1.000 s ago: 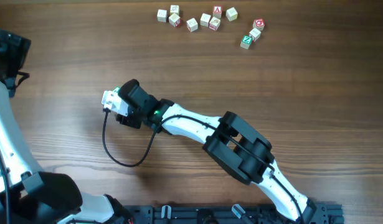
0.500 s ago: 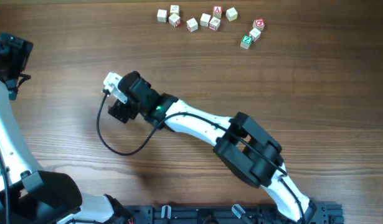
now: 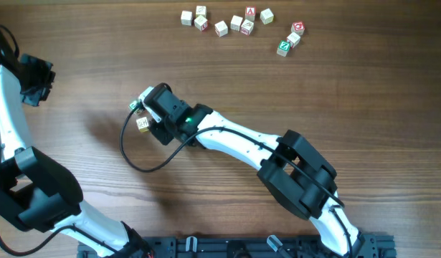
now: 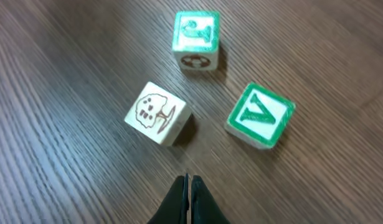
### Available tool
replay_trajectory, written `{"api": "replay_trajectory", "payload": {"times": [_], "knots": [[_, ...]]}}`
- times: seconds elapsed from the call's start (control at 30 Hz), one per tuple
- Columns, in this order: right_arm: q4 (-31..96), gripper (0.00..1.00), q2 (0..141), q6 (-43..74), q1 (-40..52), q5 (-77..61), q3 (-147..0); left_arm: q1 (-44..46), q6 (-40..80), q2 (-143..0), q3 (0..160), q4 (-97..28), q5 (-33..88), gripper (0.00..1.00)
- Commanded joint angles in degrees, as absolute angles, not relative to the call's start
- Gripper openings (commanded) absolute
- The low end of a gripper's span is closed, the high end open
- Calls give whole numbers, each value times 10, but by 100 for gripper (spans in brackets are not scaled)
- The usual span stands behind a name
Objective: Form a circle
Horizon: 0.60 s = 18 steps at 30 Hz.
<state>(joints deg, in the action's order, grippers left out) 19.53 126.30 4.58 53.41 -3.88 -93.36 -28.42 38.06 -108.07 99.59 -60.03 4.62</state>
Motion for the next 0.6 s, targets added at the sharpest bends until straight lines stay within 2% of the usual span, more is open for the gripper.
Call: {"api": "replay_trajectory", "payload": {"times": [0.0,0.57], "knots": [[178,4,1289,0,532,-78,-929,-283,380,-1086,992,-594,53,28],[108,4,1346,17,532,-91,-929,-283,380,-1086,992,-594,53,35]]}}
